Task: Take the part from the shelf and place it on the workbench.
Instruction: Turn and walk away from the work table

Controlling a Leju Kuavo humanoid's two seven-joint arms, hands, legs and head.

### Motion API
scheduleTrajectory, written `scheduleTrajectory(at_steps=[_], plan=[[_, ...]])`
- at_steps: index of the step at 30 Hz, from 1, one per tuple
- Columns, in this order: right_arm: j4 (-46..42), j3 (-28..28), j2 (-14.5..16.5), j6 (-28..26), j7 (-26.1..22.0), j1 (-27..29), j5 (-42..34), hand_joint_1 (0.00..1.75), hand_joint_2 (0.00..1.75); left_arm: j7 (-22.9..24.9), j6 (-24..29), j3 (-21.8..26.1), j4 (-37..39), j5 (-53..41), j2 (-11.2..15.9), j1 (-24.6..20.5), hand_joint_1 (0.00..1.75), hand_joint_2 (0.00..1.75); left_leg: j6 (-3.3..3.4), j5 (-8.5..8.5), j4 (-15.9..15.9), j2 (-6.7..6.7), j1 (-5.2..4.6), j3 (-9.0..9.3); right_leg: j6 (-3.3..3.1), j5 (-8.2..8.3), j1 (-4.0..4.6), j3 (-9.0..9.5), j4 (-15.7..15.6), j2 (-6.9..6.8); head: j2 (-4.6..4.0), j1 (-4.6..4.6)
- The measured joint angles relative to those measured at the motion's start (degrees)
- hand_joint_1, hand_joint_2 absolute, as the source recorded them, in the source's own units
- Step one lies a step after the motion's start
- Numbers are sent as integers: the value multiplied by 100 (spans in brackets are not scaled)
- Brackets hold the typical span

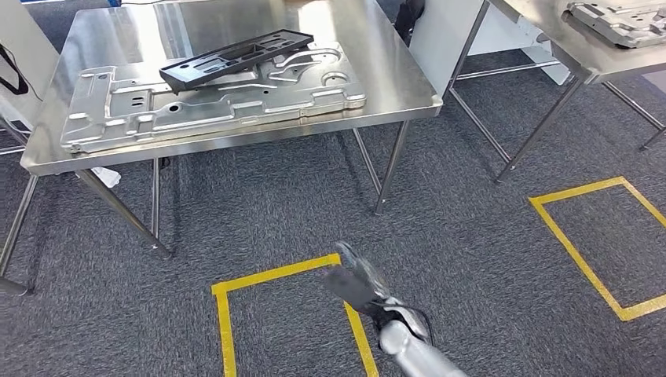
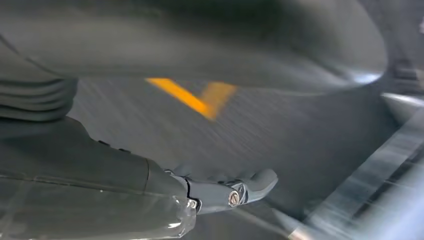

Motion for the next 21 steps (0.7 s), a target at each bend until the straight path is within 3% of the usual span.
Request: scheduleTrajectory(at_steps=[2, 4, 6, 8, 10, 11, 12, 13, 14, 15, 17, 18, 20, 21], plan=[[315, -435, -146, 178, 79, 324, -490, 0, 0, 50, 73, 71, 1, 58, -35, 6, 0, 0, -34, 80, -4, -15, 14, -47, -101, -33, 88, 474, -732, -1, 0, -8], [579, -844, -261, 295, 223, 620, -806, 0, 0, 95, 122, 110, 5, 68, -55, 16, 0, 0, -97, 167, -33, -16, 46, -76, -100, -25, 125, 550, -947, 5, 0, 10], [783, -1142, -340, 263, 490, 843, -870, 0, 0, 142, 152, 156, 9, 142, -61, 19, 0, 0, -148, 75, 11, -7, 52, -119, -83, 95, 77, 499, -1012, -8, 0, 34], [936, -1295, -386, 165, 945, 976, -716, 0, 0, 205, 153, 269, 6, 360, -52, -17, 0, 0, -182, -394, 400, 3, 49, -209, -90, 206, 15, 403, -1037, -21, 0, -17], [1052, -1332, -420, 118, 1387, 1043, -498, 0, 0, 253, 97, 436, 1, 593, 12, -108, 0, 0, -224, -903, 1054, 3, 77, -281, -113, 289, 9, 253, -983, -19, 0, -85], [1103, -1333, -435, 114, 1536, 1057, -424, 0, 0, 262, 63, 531, -2, 665, 75, -171, 0, 0, -253, -997, 1291, 3, 102, -262, -109, 331, 1, 167, -944, -21, 0, -100], [1146, -1334, -448, 113, 1614, 1068, -387, 0, 0, 252, 36, 621, -8, 702, 147, -232, 0, 0, -289, -961, 1364, 4, 130, -174, -94, 367, -17, 74, -896, -22, 0, -105], [1181, -1337, -460, 113, 1636, 1082, -371, 0, 0, 231, 22, 702, -19, 722, 216, -279, 0, 0, -333, -827, 1245, 6, 162, -5, -72, 397, -46, -28, -833, -23, 0, -111], [1204, -1341, -469, 105, 1604, 1100, -373, 0, 0, 199, 24, 764, -34, 730, 271, -308, 0, 0, -389, -684, 956, 5, 199, 230, -45, 419, -83, -134, -751, -24, 0, -120], [1218, -1349, -487, 86, 1545, 1120, -383, 0, 0, 167, 30, 809, -48, 732, 301, -327, 0, 0, -458, -652, 624, 1, 221, 460, -10, 439, -110, -240, -667, -22, 0, -147], [1232, -1363, -497, 37, 1420, 1143, -408, 0, 0, 117, 55, 872, -67, 728, 334, -347, 0, 0, -494, -693, 178, -24, 237, 703, 63, 482, -119, -405, -508, -12, 0, -204], [1236, -1369, -502, 13, 1370, 1144, -419, 0, 0, 104, 66, 897, -69, 723, 336, -353, 0, 0, -472, -742, 142, -37, 225, 694, 97, 518, -105, -451, -472, -6, 0, -219], [1243, -1378, -486, -21, 1291, 1131, -440, 0, 0, 88, 86, 930, -73, 717, 333, -347, 0, 0, -362, -678, 188, -36, 225, 594, 140, 577, -95, -508, -447, 2, 0, -186], [1246, -1389, -482, -34, 1257, 1116, -447, 0, 0, 83, 94, 940, -74, 715, 329, -345, 0, 0, -297, -636, 207, -27, 223, 533, 154, 509, -102, -549, -402, 2, 0, -165]])
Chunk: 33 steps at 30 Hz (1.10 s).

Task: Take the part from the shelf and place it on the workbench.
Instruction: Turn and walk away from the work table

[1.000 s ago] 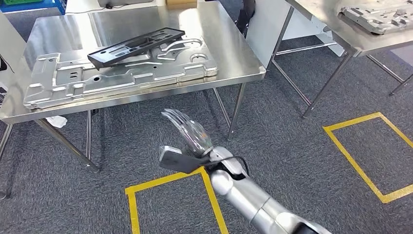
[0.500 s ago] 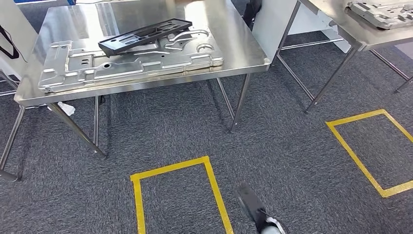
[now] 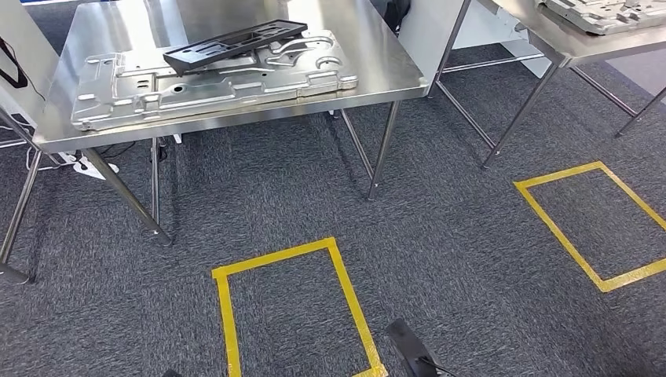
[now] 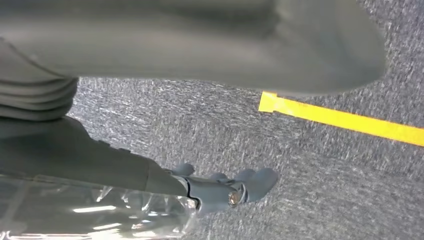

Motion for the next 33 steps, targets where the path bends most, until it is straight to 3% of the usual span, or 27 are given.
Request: scheduleTrajectory(at_steps=[2, 4, 5, 6, 7, 9, 11, 13, 15, 16, 17, 19, 20, 21, 22, 23, 24, 26, 27, 28, 30, 31, 33], plan=[[5, -23, 27, -15, -66, -53, -8, 0, 0, -3, 13, 17, -4, -17, -4, -4, 0, 0, 131, 109, 9, 33, -9, -147, 20, -430, -14, -124, 361, -1, 0, 66], [5, -34, 60, -16, -110, -134, 0, 0, 0, 6, 9, 30, -8, -73, -2, -9, 0, 0, 203, 226, 10, 67, -49, -294, 24, -969, -17, -247, 1047, -2, 0, 139], [5, -35, 76, -16, -117, -170, 5, 0, 0, 13, 3, 32, -8, -115, 1, -12, 0, 0, 224, 285, 11, 82, -75, -370, 18, -1095, -17, -257, 1337, -2, 0, 165], [5, -36, 90, -16, -112, -195, 10, 0, 0, 21, -7, 32, -9, -154, 4, -14, 0, 0, 236, 345, 12, 91, -103, -445, 5, -1093, -14, -193, 1481, -2, 0, 184], [5, -36, 103, -16, -91, -209, 20, 0, 0, 32, -18, 31, -9, -188, 10, -17, 0, 0, 243, 405, 12, 93, -130, -517, -19, -991, -6, -44, 1437, -1, 0, 198], [5, -36, 123, -13, -14, -225, 62, 0, 0, 54, -44, 30, -9, -224, 23, -19, 0, 0, 245, 521, 10, 85, -166, -641, -114, -744, 46, 508, 816, 3, 0, 222], [5, -34, 138, -10, 72, -241, 117, 0, 0, 66, -58, 30, -11, -238, 33, -24, 0, 0, 217, 639, -3, 79, -180, -720, -215, -748, 127, 1079, -18, 11, 0, 233], [9, -33, 151, -10, 147, -226, 150, 0, 0, 66, -58, 29, -12, -242, 45, -28, 0, 0, 160, 787, -72, 80, -161, -755, -247, -771, 190, 1262, -411, 16, 0, 226], [20, -34, 162, -13, 208, -181, 161, 0, 0, 67, -58, 26, -10, -241, 63, -11, 0, 0, 99, 831, -127, 74, -150, -796, -263, -616, 183, 1173, -498, 4, 0, 233], [26, -36, 163, -16, 226, -160, 162, 0, 0, 67, -58, 24, -9, -240, 71, 3, 0, 0, 82, 700, -62, 69, -155, -831, -279, -536, 169, 1114, -527, -4, 0, 226], [31, -37, 163, -20, 238, -141, 161, 0, 0, 65, -58, 23, -9, -240, 80, 15, 0, 0, 68, 462, 110, 64, -161, -876, -295, -469, 151, 1045, -548, -11, 0, 199], [34, -39, 160, -30, 247, -105, 159, 0, 0, 26, -71, 22, -9, -242, 99, 22, 0, 0, 57, -80, 750, 61, -160, -967, -315, -368, 151, 894, -514, -15, 0, 113], [34, -39, 160, -34, 247, -91, 158, 0, 0, -11, -89, 22, -9, -251, 107, 21, 0, 0, 49, -205, 1097, 61, -159, -991, -318, -319, 152, 815, -497, -19, 0, 81], [35, -39, 161, -38, 244, -81, 157, 0, 0, -50, -112, 22, -9, -266, 114, 21, 0, 0, 42, -182, 1339, 62, -155, -971, -317, -264, 151, 735, -477, -23, 0, 60], [36, -40, 161, -40, 238, -76, 155, 0, 0, -87, -138, 21, -9, -287, 120, 22, 0, 0, 34, -47, 1404, 62, -147, -884, -312, -213, 147, 651, -453, -27, 0, 47], [36, -41, 161, -42, 230, -74, 151, 0, 0, -110, -157, 19, -9, -310, 127, 23, 0, 0, 25, 135, 1260, 64, -135, -708, -301, -168, 139, 566, -420, -28, 0, 37], [36, -43, 161, -43, 221, -73, 149, 0, 0, -125, -168, 18, -12, -328, 133, 21, 0, 0, 13, 257, 922, 65, -117, -447, -283, -133, 134, 484, -374, -28, 0, 25], [36, -54, 156, -56, 190, -73, 142, 0, 0, -140, -174, 16, -18, -350, 140, 5, 0, 0, 3, 183, 116, 56, -111, 83, -239, -88, 141, 352, -264, -28, 0, 5], [36, -61, 155, -67, 175, -75, 138, 0, 0, -142, -174, 15, -21, -357, 140, -3, 0, 0, 14, 81, -149, 48, -116, 234, -219, -62, 149, 309, -222, -27, 0, 2], [36, -67, 154, -78, 159, -76, 133, 0, 0, -142, -174, 13, -22, -363, 140, -7, 0, 0, 38, 12, -268, 39, -132, 290, -202, -31, 152, 281, -201, -27, 0, 2], [36, -73, 152, -93, 138, -73, 126, 0, 0, -140, -175, 8, -21, -374, 138, -2, 0, 0, 126, 43, -291, 43, -126, 247, -167, 3, 142, 239, -177, -23, 0, 4], [36, -73, 155, -97, 127, -71, 125, 0, 0, -139, -175, 7, -20, -381, 137, -1, 0, 0, 177, 81, -293, 52, -117, 213, -140, -74, 132, 194, -100, -20, 0, 16], [36, -73, 162, -100, 107, -72, 124, 0, 0, -139, -175, 7, -21, -396, 136, -5, 0, 0, 252, 164, -296, 65, -99, 117, -79, -451, 96, -5, 381, -16, 0, 62]])
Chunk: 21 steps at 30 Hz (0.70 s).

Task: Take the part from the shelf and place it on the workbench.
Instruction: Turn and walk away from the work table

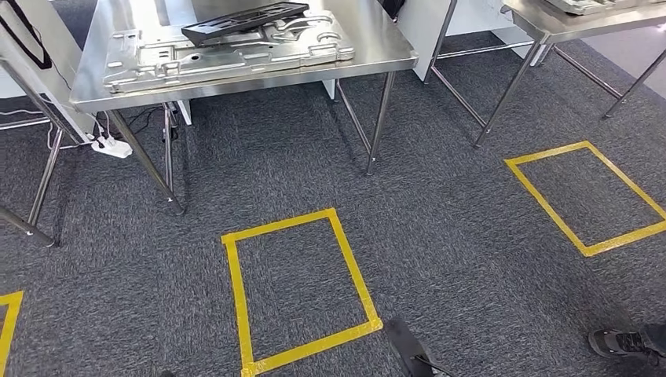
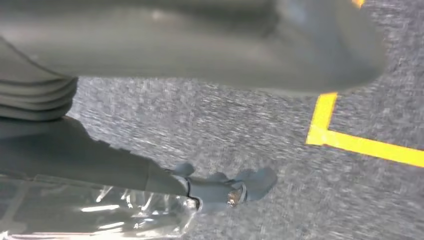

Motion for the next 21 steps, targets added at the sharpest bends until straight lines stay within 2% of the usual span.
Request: scheduleTrajectory(at_steps=[2, 3, 4, 5, 7, 8, 9, 11, 13, 14, 15, 17, 18, 19, 20, 21], plan=[[0, -1, 6, -2, -15, -1, 3, 0, 0, -1, 1, -1, -1, -16, 0, 3, 0, 0, 16, 73, 5, 4, 0, -102, 44, -414, -43, -247, 737, 1, 0, 50], [0, -1, 7, -5, -20, 1, 5, 0, 0, -2, 0, -2, -1, -23, 0, 5, 0, 0, 13, 101, 7, 6, 0, -141, 56, -503, -60, -297, 970, 1, 0, 63], [0, -1, 7, -10, -24, 3, 7, 0, 0, -2, -1, -2, -1, -28, 0, 7, 0, 0, 7, 126, 8, 6, 1, -173, 62, -478, -72, -230, 978, 1, 0, 74], [0, -1, 8, -17, -27, 3, 9, 0, 0, -3, -1, -4, -1, -37, 0, 9, 0, 0, -3, 145, 9, 6, 5, -192, 64, -354, -79, -46, 747, 1, 0, 89], [0, -6, 8, -32, -29, -5, 12, 0, 0, -3, -1, -10, -1, -51, 0, 7, 0, 0, -33, 173, 10, 4, 7, -211, 49, -40, -76, 498, -94, 3, 0, 123], [0, -12, 8, -37, -30, -10, 12, 0, 0, -3, -1, -13, -1, -58, 0, 4, 0, 0, -58, 188, 13, 3, 2, -225, 37, 43, -64, 693, -437, 5, 0, 142], [0, -23, 9, -40, -29, -13, 12, 0, 0, -3, 0, -14, -1, -62, 1, 2, 0, 0, -87, 205, 17, 4, -4, -246, 24, 67, -52, 792, -637, 6, 0, 155], [1, -46, 9, -42, -19, -1, 7, 0, 0, -1, 0, -13, -1, -67, 2, 2, 0, 0, -159, 251, 10, 7, -11, -284, -2, 52, -30, 791, -726, 7, 0, 150], [3, -67, 7, -32, -3, 15, -18, 0, 0, 1, -1, -14, -1, -75, 2, 5, 0, 0, -214, 201, 60, 5, -2, -317, -51, 90, -45, 765, -755, -1, 0, 123], [4, -85, 5, -16, 2, 16, -44, 0, 0, 1, -2, -15, -1, -85, 3, 6, 0, 0, -229, 82, 206, 4, -1, -374, -82, 113, -52, 755, -771, -5, 0, 93], [4, -109, 4, 11, 4, 16, -82, 0, 0, 1, -3, -16, -1, -96, 3, 7, 0, 0, -231, -105, 473, 1, -4, -475, -106, 131, -57, 745, -779, -8, 0, 58], [6, -172, 3, 90, -4, 27, -185, 0, 0, 0, -8, -16, -1, -116, 4, 8, 0, 0, -231, -509, 1245, -3, -26, -765, -141, 152, -38, 714, -770, -3, 0, -13], [8, -207, 4, 136, -15, 38, -240, 0, 0, -1, -10, -17, -1, -125, 4, 10, 0, 0, -229, -611, 1533, -4, -36, -860, -151, 160, -30, 698, -762, 7, 0, -29], [9, -245, 4, 170, -30, 49, -288, 0, 0, -1, -14, -17, -1, -134, 4, 13, 0, 0, -224, -604, 1626, -5, -42, -863, -156, 166, -24, 684, -750, 25, 0, -36], [10, -282, 5, 192, -44, 57, -327, 0, 0, -2, -18, -19, -1, -143, 4, 15, 0, 0, -217, -481, 1464, -13, -41, -749, -157, 168, -21, 674, -733, 53, 0, -39], [11, -315, 6, 204, -57, 60, -352, 0, 0, -2, -22, -20, -1, -149, 5, 17, 0, 0, -210, -289, 1108, -49, -37, -546, -154, 167, -21, 667, -710, 89, 0, -42]])
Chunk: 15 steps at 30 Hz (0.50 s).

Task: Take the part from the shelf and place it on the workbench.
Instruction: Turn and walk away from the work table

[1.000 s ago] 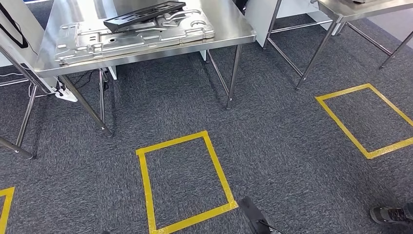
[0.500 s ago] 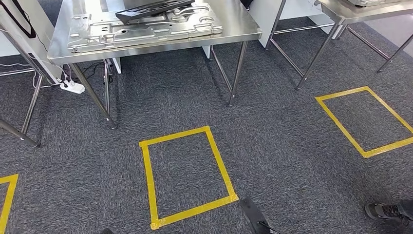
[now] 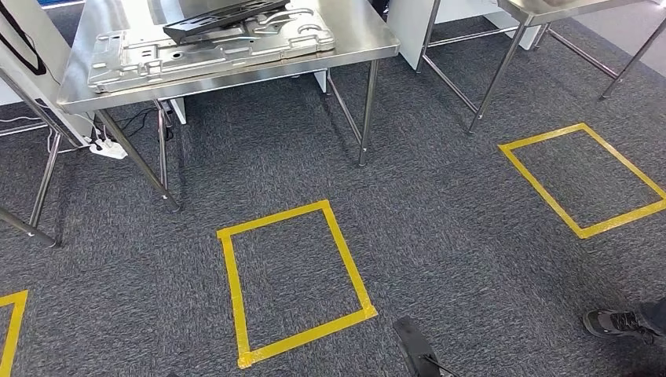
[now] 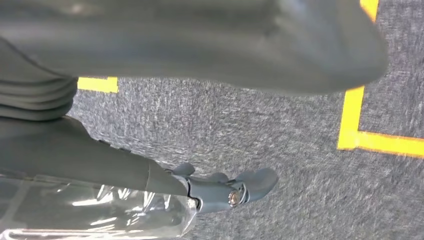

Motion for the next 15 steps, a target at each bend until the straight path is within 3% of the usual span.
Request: scheduleTrajectory(at_steps=[2, 4, 7, 8, 10, 12, 13, 14, 15], plan=[[0, -54, 5, 1, -15, -10, -21, 0, 0, -1, -5, -2, 2, -10, 0, 3, 0, 0, 16, 259, -743, -194, 18, 379, 20, -5, 11, -44, 67, 82, 0, -11], [1, -89, 10, -2, -30, -24, -24, 0, 0, 1, -12, -5, 5, -18, -2, 18, 0, 0, 32, 284, -1013, -313, 22, 476, 68, 19, 18, -133, 120, 167, 0, -13], [8, -113, 12, -6, -41, 7, -19, 0, 0, 2, -26, -7, 8, -21, -6, 26, 0, 0, 96, 317, -1034, -190, 25, 437, 154, 27, 4, -223, 168, 235, 0, 9], [10, -117, 16, -8, -41, 13, -15, 0, 0, 0, -29, -6, 7, -22, -7, 21, 0, 0, 125, 333, -1045, -137, 38, 430, 179, -53, 2, -277, 272, 198, 0, 34], [11, -120, 26, -10, -40, 2, -6, 0, 0, -2, -34, -5, 5, -30, -7, 20, 0, 0, 162, 353, -1049, -17, 51, 413, 227, -380, -15, -537, 827, 79, 0, 103], [11, -122, 28, -11, -36, -1, 6, 0, 0, -4, -40, -5, 4, -48, -7, 26, 0, 87, 168, 356, -1045, 117, 51, 398, 255, -668, -49, -862, 1547, 26, 0, 154], [11, -124, 28, -13, -33, 7, 11, 0, 0, -8, -44, -5, 4, -58, -7, 26, 0, 131, 168, 356, -1044, 181, 52, 396, 263, -683, -60, -930, 1713, 11, 0, 172], [11, -124, 28, -14, -30, 15, 14, 0, 0, -12, -46, -5, 4, -69, -7, 24, 0, 175, 166, 355, -1043, 239, 55, 398, 269, -603, -68, -904, 1679, -3, 0, 190], [11, -125, 28, -17, -28, 20, 16, 0, 0, -16, -47, -7, 4, -80, -8, 21, 0, 175, 163, 353, -1043, 296, 59, 404, 270, -419, -73, -752, 1387, -35, 0, 211]])
